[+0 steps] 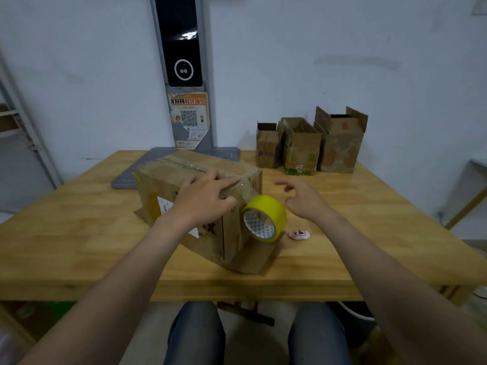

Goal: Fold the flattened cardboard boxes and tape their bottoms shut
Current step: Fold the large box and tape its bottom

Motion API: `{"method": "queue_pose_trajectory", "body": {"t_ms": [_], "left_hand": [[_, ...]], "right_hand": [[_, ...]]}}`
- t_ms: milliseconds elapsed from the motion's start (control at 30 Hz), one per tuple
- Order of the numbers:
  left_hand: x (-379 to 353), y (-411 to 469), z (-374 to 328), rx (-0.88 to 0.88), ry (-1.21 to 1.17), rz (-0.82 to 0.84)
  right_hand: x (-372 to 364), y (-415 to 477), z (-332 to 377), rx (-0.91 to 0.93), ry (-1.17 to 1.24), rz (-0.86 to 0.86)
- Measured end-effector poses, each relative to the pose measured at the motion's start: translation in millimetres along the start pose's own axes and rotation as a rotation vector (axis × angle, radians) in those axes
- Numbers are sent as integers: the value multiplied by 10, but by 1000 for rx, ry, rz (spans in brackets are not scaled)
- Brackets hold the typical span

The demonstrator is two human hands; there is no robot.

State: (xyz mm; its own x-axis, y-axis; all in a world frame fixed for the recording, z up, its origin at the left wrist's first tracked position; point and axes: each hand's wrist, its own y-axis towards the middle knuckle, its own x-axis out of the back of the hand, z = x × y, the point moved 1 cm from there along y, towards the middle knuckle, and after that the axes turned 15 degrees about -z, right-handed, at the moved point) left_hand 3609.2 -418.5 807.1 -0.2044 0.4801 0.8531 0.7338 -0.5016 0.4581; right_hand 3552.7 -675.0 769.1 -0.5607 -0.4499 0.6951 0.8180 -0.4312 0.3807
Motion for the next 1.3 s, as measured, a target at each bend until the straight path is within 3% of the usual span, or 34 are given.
{"method": "queue_pose_trajectory", "body": {"t_ms": [67, 167, 267, 367, 600, 767, 1200, 1300], "left_hand": [[121, -97, -20, -2, -39, 51], [341, -262, 36, 45, -85, 140], [474, -423, 108, 51, -217, 173], [478, -564, 105, -43, -317, 110], [280, -687, 184, -260, -397, -11], [85, -384, 176, -260, -500, -51], [-561, 755, 162, -150, -539, -136], [-670, 989, 224, -128, -546, -143]], "right_hand": [[18, -48, 249, 82, 222, -9], [65, -144, 440, 186, 332, -85], [50, -325, 628, 295, 438, -40], [-77, -470, 821, 385, 312, 17], [22, -1021, 708, 313, 63, -265], [48, -1017, 650, 243, -152, -340], [-62, 108, 184, 113, -102, -228], [-45, 371, 147, 156, -211, -214]]}}
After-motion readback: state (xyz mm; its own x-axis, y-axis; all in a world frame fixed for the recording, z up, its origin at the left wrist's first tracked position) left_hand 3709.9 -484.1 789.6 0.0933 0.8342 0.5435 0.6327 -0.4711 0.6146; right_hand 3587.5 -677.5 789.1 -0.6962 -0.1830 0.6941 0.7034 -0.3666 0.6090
